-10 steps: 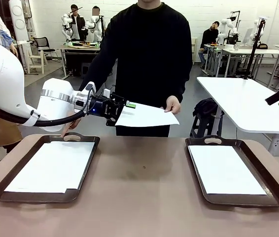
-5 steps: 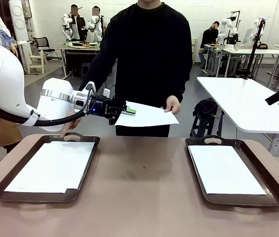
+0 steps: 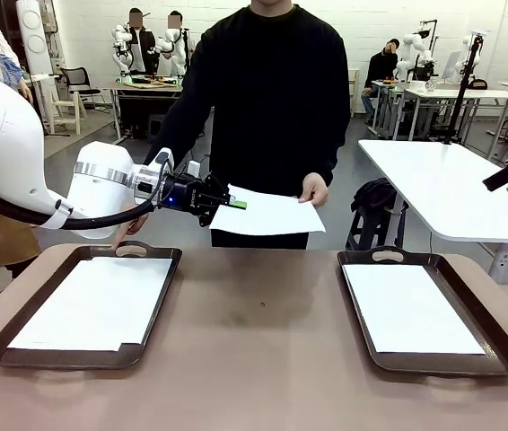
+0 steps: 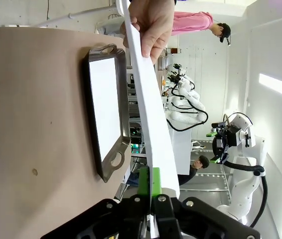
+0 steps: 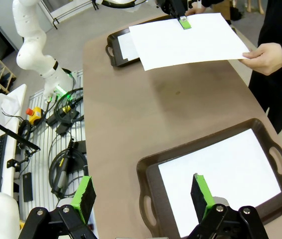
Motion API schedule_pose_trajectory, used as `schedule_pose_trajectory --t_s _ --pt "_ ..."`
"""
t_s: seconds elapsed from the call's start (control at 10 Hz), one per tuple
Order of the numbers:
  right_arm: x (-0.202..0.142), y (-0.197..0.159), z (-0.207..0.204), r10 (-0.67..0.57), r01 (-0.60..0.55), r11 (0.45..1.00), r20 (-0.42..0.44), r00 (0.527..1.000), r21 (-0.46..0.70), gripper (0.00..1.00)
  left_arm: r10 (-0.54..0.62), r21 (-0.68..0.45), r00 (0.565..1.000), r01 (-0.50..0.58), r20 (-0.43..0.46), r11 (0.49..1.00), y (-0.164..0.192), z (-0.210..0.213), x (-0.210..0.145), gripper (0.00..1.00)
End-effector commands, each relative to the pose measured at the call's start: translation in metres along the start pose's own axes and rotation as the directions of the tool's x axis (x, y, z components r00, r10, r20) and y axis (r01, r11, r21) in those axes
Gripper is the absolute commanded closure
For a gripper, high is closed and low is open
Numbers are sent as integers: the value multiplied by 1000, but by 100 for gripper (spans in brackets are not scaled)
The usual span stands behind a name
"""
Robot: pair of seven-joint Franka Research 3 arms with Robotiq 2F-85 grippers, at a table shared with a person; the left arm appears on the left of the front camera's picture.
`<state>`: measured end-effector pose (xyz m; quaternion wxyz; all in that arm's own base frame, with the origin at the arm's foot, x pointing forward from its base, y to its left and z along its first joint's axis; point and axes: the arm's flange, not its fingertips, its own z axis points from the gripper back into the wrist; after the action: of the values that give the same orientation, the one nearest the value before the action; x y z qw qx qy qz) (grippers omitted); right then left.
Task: Sort the A4 documents.
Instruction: Receive the A4 Paper, then place the A4 Paper in the designated Handle tray.
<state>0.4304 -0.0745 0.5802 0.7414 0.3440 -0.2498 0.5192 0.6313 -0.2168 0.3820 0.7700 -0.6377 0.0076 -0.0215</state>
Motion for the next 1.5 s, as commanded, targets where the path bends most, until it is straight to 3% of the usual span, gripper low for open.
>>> schedule_pose_trajectory --t_s 0.0,1.4 --pt "0 1 -1 2 -2 1000 2 1000 1 0 -5 -7 1000 5 6 1000 -2 -1 0 100" --pt "0 1 -1 2 -2 1000 2 1000 1 0 0 0 1000 0 0 1000 0 0 0 100"
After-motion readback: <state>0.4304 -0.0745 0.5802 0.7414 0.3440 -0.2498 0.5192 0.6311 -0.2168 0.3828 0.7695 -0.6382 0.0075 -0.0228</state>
